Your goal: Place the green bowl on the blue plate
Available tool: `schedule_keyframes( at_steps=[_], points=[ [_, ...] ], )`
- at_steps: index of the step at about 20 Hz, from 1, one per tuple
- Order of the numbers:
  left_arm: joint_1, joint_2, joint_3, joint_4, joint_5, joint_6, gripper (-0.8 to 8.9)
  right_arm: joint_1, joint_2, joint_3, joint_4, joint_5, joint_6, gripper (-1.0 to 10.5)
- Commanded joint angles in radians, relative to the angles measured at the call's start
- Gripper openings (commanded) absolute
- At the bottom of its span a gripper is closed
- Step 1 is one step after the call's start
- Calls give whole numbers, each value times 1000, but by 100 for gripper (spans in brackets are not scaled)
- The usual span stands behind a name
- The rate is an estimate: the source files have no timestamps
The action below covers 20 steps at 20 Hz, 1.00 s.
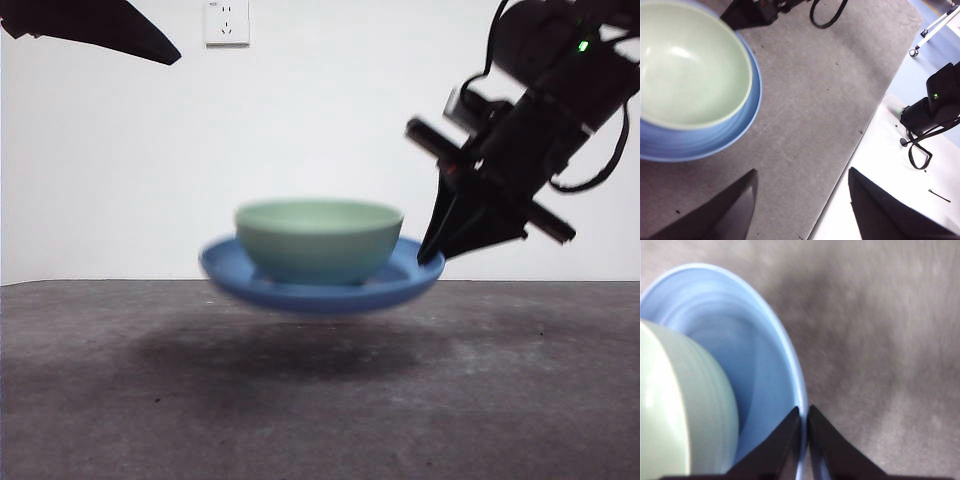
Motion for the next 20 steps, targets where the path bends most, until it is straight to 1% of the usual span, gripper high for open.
schedule_keyframes(
  at_steps=[1,8,10,14,15,17,18,20],
  points=[
    [-7,5,7,12,9,9,289,13,51,18,42,-2,38,14],
    [-7,5,7,11,9,9,289,25,171,18,87,-2,55,14],
    [-7,5,7,11,9,9,289,25,174,18,85,17,55,14],
    [-7,5,7,10,9,9,289,25,174,18,85,16,55,17],
    [-7,5,7,10,9,9,289,25,174,18,84,16,55,48],
    [-7,5,7,10,9,10,289,25,174,18,80,16,61,165],
    [-7,5,7,11,9,10,289,25,173,18,76,16,62,189],
    [-7,5,7,10,9,10,289,25,166,18,64,19,62,191]
  ],
)
